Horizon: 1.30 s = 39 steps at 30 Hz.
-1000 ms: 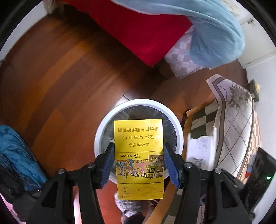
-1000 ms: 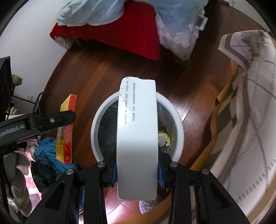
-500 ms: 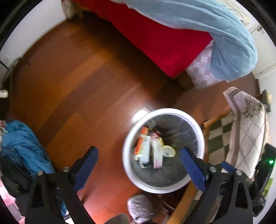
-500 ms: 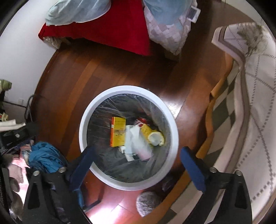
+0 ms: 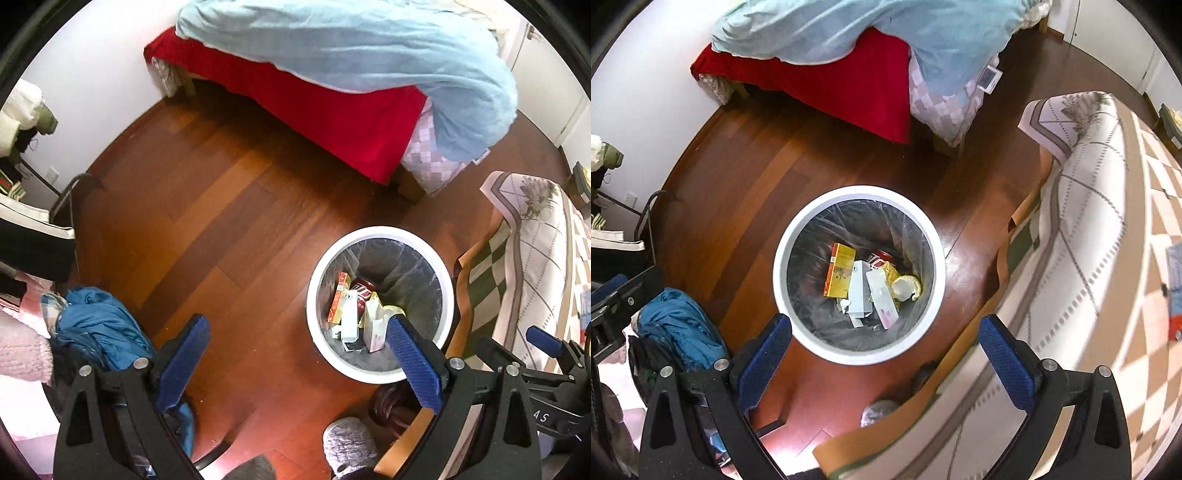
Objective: Collect trash
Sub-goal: 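Lift both tools away from the bin back toward the table, then grasp the DHA Pure Milk carton with the left tool while the right tool grasps the green box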
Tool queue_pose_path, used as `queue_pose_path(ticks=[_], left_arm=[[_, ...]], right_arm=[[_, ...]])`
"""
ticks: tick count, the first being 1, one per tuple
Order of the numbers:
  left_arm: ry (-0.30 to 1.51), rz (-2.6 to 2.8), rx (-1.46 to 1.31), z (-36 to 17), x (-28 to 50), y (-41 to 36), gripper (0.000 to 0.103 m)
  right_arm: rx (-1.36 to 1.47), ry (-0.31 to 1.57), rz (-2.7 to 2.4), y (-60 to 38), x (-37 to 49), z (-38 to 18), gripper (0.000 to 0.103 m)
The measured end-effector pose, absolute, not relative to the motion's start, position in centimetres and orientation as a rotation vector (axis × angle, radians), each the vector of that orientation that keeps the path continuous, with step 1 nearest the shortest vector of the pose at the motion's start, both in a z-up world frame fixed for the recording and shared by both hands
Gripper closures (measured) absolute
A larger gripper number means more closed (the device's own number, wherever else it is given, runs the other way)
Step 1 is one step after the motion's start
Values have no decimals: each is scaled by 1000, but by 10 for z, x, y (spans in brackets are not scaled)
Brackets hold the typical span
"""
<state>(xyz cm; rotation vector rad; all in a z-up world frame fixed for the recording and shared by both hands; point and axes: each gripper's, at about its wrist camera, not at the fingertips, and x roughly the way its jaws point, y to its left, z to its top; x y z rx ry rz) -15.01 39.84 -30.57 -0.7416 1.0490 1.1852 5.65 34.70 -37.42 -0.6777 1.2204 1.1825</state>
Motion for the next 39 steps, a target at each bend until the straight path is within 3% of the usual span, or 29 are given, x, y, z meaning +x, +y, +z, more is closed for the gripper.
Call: queue_pose_path(ticks=[25,31,39], left_arm=[[887,1270,-508,-171,-159,243,5],[850,1236,-498,-170,-123,220,5],[930,1093,-506,-202,6,216,5]], right_arm=[[-392,1049,1294,177,51,-213,1],[-284,1076,1229,132,94,-205,1],[-217,1121,920,76,219,-227,1]])
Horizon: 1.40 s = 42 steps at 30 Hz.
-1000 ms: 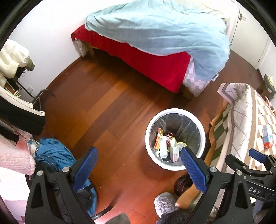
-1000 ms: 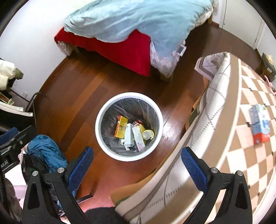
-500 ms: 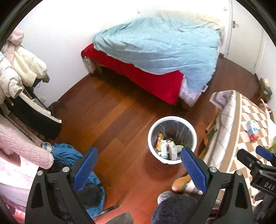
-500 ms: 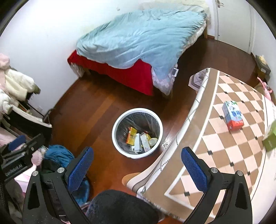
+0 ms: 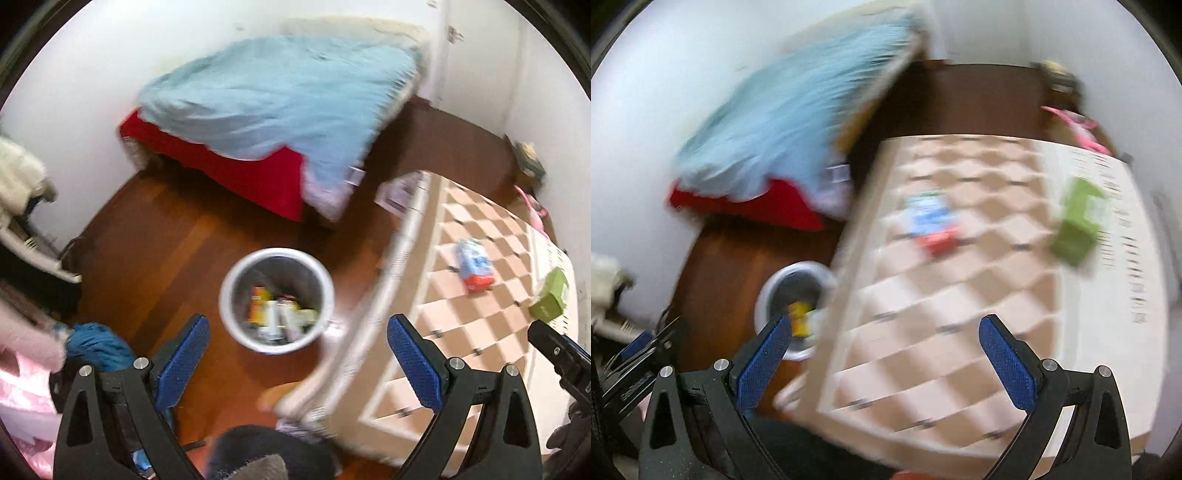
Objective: Collect trash
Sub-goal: 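Grasp the DHA Pure Milk carton with the left tool while the right tool grasps the green box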
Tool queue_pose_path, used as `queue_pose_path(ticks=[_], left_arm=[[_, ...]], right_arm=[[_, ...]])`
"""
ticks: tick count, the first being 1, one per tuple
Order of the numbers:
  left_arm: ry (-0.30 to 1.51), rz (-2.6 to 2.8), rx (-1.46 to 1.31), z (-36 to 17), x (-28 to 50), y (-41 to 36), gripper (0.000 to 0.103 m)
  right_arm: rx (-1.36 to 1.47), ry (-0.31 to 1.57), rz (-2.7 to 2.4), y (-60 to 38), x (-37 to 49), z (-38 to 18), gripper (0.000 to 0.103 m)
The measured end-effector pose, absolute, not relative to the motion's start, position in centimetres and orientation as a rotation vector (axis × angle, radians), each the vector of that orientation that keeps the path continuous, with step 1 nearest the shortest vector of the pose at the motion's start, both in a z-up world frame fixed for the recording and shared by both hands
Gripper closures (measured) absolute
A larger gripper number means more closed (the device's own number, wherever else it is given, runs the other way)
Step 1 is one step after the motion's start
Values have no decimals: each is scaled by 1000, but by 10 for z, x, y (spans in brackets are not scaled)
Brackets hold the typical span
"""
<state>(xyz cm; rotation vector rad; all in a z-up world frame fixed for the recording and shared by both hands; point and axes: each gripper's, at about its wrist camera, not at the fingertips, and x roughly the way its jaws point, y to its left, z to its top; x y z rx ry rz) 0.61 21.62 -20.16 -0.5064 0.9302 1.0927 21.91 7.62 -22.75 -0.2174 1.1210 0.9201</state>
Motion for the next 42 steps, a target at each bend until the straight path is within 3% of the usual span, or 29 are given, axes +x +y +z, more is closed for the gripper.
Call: queue_pose_path(ticks=[11,19,21,22,23,25,33,42], left_arm=[[1181,825,-633,-286,213,252,5],[1313,742,-743,-348,284,271,6],[1328,739,-731,-356,293,270,9],[1331,743,-721,-358,296,268,21],[1337,747,-707,-360,298,266,43],[1323,753,-674,-358,299,261,52],[1324,643,-548,-344,282,221,53],[1289,581,-492,-321,196,158,53]], right_arm=[[-164,1285,555,56,414,-292,1],[-133,1383,518,72,464,-336,1],[-125,1390,521,73,467,-342,5],[-115,1394,527,73,468,-346,20],[-118,1399,522,73,469,-349,31],[-110,1393,540,71,469,-350,31],[-270,1411,677,69,450,-336,33],[-474,1428,848,31,380,-310,33]])
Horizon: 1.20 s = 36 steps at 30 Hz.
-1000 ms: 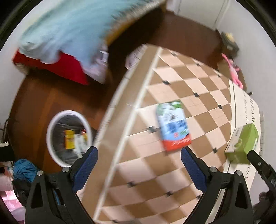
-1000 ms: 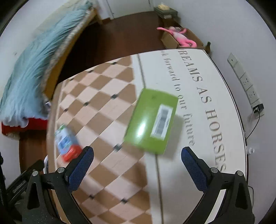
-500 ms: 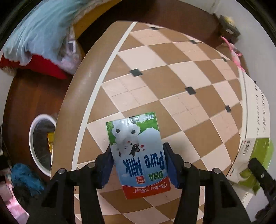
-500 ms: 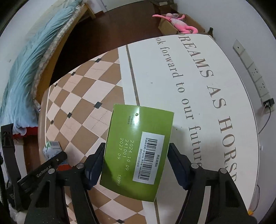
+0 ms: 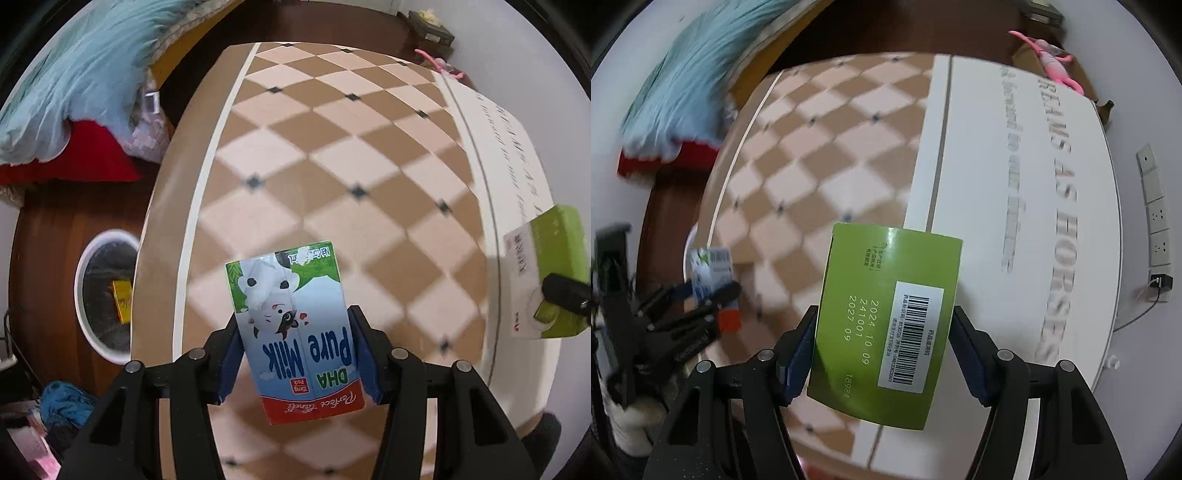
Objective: Collect trash
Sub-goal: 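Grasp the DHA Pure Milk carton with the left tool while the right tool grasps the green box, then carry the milk carton and green box over the bin and open both tools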
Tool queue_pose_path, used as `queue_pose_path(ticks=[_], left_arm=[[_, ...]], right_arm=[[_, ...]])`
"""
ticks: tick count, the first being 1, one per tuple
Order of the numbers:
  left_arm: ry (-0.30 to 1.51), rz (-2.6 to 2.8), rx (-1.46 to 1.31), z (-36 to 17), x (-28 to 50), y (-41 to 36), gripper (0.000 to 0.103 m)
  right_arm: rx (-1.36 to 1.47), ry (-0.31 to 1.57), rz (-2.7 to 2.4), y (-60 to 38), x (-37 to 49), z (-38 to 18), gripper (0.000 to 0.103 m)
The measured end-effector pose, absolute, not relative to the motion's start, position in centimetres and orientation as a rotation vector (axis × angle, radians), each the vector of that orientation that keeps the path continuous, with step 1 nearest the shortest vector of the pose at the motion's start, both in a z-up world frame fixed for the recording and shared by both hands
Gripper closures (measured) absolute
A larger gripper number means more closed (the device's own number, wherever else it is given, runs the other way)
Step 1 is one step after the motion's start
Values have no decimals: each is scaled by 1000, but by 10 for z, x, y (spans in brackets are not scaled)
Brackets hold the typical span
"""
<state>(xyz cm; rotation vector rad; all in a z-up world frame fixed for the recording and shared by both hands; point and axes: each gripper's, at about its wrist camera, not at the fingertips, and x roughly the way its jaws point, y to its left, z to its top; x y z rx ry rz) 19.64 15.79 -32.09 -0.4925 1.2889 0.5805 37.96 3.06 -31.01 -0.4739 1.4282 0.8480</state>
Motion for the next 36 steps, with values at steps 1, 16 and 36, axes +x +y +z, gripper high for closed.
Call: queue_pose_path(ticks=[1,16,36], left_arm=[[1286,577,-487,-319,186,150,53],[1254,653,-563,-352,149,133,52],[1016,758,-524,-255,83,164,57]], right_arm=[[-488,1434,854,23,369,-312,33],[-232,1278,656,-45,309,-343,25],[-156,1095,879,17,269,-257,41]])
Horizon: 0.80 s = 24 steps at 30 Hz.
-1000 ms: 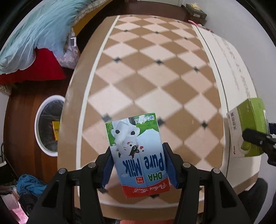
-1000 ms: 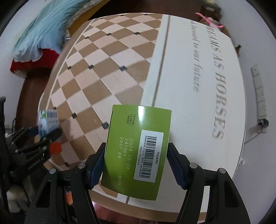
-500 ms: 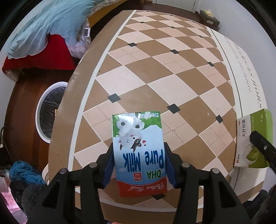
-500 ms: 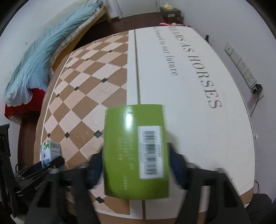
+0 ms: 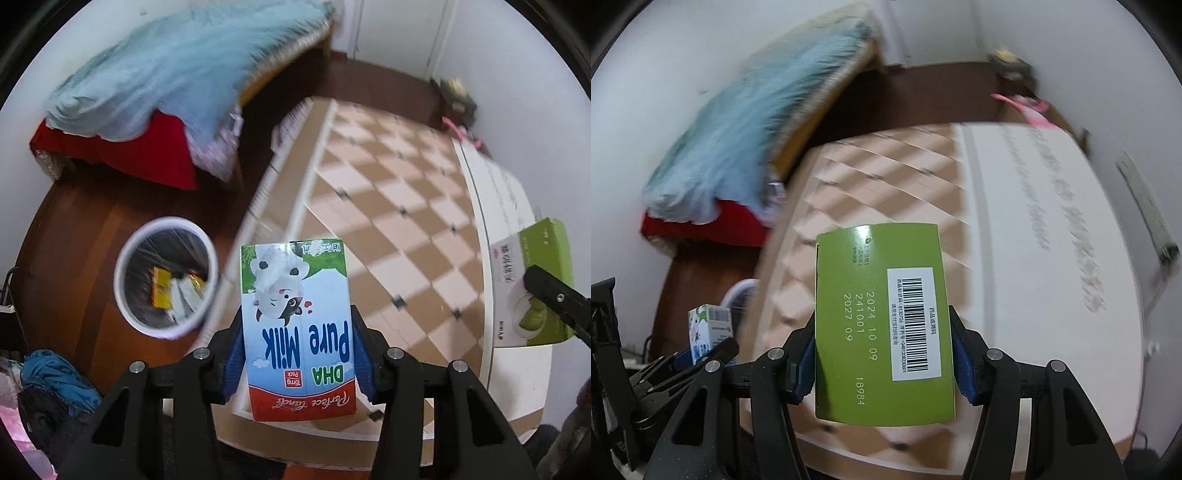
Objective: Collect trash
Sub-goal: 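Carry the milk carton and green box over the bin and open both tools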
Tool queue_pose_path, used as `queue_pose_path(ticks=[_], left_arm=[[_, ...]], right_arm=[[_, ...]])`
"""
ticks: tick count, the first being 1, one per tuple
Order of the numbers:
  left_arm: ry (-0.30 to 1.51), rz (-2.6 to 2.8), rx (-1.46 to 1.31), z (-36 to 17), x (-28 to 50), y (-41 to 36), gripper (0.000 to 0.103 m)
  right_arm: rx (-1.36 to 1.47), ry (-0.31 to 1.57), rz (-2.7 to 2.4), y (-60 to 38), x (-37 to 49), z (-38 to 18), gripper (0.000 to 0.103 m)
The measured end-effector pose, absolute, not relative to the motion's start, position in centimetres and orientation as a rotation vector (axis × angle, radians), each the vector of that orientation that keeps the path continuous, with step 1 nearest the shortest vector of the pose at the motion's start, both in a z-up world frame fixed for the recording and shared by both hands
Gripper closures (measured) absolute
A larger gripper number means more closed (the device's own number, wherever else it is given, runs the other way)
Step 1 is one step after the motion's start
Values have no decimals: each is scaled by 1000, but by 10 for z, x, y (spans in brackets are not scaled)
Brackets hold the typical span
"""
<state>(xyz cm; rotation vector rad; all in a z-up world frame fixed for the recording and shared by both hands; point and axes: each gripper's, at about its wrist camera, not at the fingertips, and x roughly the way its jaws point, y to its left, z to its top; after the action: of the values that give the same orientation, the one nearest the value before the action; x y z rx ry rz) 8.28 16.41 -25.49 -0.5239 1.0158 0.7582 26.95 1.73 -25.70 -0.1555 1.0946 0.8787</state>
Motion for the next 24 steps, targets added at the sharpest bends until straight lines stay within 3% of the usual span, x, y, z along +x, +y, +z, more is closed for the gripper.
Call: queue_pose_path(ticks=[6,12,24], left_arm=[[935,820,-539,-217,37,220,57],[911,897,-569,-210,-6,283,57],[1033,894,-904,-324,-68,429,57]], right_arm=[[-167,1066,1055,100,228,-229,41],[-213,1095,1186,190,178,-238,41],[-415,1321,1232,339,108,-366,41]])
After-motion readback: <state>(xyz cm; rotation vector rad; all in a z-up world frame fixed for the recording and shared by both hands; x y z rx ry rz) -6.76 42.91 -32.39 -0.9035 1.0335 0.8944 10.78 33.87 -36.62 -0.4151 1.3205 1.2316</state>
